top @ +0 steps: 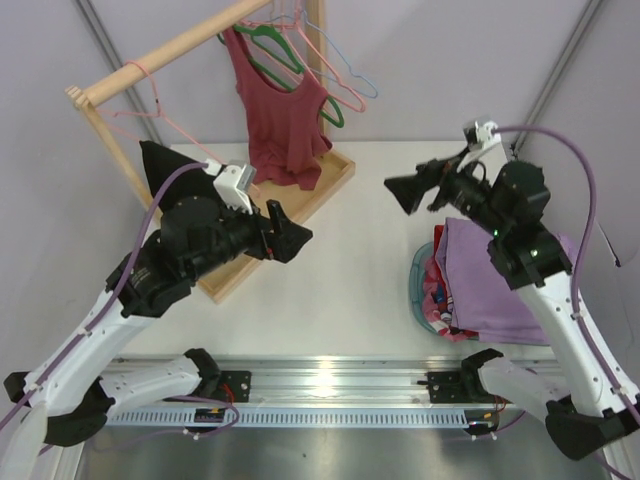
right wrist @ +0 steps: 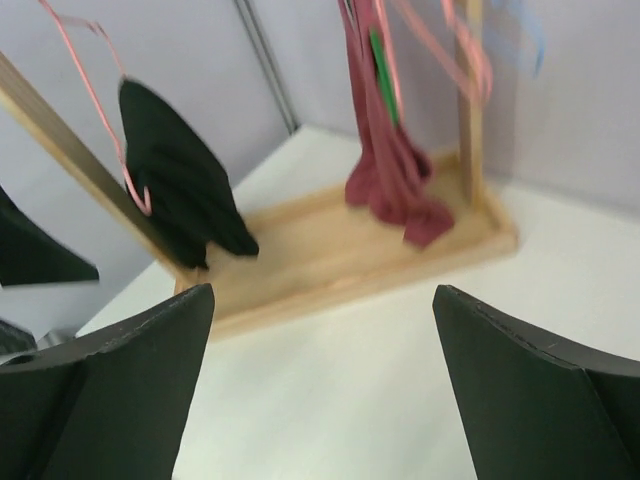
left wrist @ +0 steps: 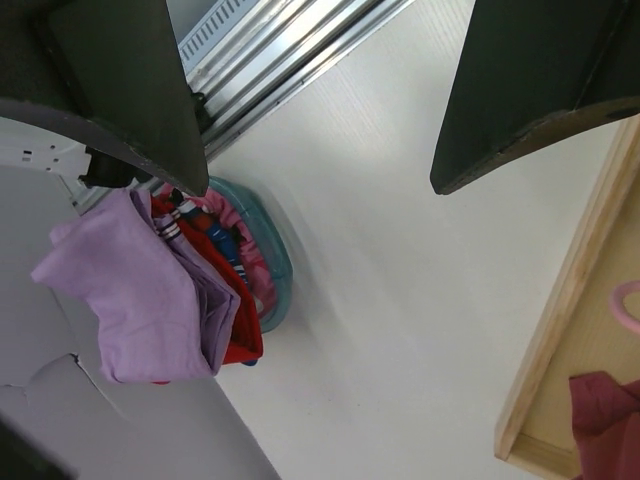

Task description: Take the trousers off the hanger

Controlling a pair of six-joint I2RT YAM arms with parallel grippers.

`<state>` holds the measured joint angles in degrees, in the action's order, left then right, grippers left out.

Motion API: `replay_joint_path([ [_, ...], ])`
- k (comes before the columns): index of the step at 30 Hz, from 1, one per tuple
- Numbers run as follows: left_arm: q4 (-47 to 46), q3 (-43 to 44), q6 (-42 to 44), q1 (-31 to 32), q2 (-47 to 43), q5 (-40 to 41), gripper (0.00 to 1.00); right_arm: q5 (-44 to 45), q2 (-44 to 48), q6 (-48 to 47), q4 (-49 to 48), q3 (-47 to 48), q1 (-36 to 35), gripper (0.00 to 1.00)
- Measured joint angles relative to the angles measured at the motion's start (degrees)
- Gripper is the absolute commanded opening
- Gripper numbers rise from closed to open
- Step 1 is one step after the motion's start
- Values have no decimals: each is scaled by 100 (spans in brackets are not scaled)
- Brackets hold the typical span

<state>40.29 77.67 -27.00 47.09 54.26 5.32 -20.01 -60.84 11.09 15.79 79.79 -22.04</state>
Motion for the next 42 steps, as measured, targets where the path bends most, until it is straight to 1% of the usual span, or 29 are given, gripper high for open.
replay_joint_path([
  [2, -39, -74, -74, -2, -24, -76, 99, 52, 474, 352, -46, -892, -11, 99],
  [5, -146, -450, -273, -2, -107, -144, 100, 116, 968, 767, 17, -1786, -85, 99],
  [9, -101, -1008, -501, -2, -166, -146, 99, 431, 1709, 1283, -70, -2979, -289, 99],
  [12, 22, -1169, -546, -2, -177, -138, 99, 564, 2308, 1506, -114, -3753, -352, 99],
  [15, -4, -1329, -538, -2, -278, -85, 99, 616, 2717, 1572, -157, -4203, -363, 99],
  [19, -74, -1700, -546, -2, -619, 138, 99, 608, 2907, 1539, -299, -4378, -365, 99],
  [25, -254, -2264, -603, -2, -1123, 518, 99, 610, 2721, 1412, -640, -4415, -367, 99],
  [30, -380, -2382, -540, -2, -1292, 894, 100, 732, 2564, 1547, -1069, -4601, -367, 99],
  [35, -682, -2389, -205, -2, -1344, 1045, 100, 1067, 2551, 1888, -1449, -4828, -367, 99],
  [39, -868, -2389, 109, -2, -1325, 1113, 99, 1375, 2448, 1893, -1432, -4826, -367, 99],
  [42, -988, -2389, 323, -2, -1276, 1097, 100, 1532, 2256, 1827, -1078, -4575, -361, 99],
])
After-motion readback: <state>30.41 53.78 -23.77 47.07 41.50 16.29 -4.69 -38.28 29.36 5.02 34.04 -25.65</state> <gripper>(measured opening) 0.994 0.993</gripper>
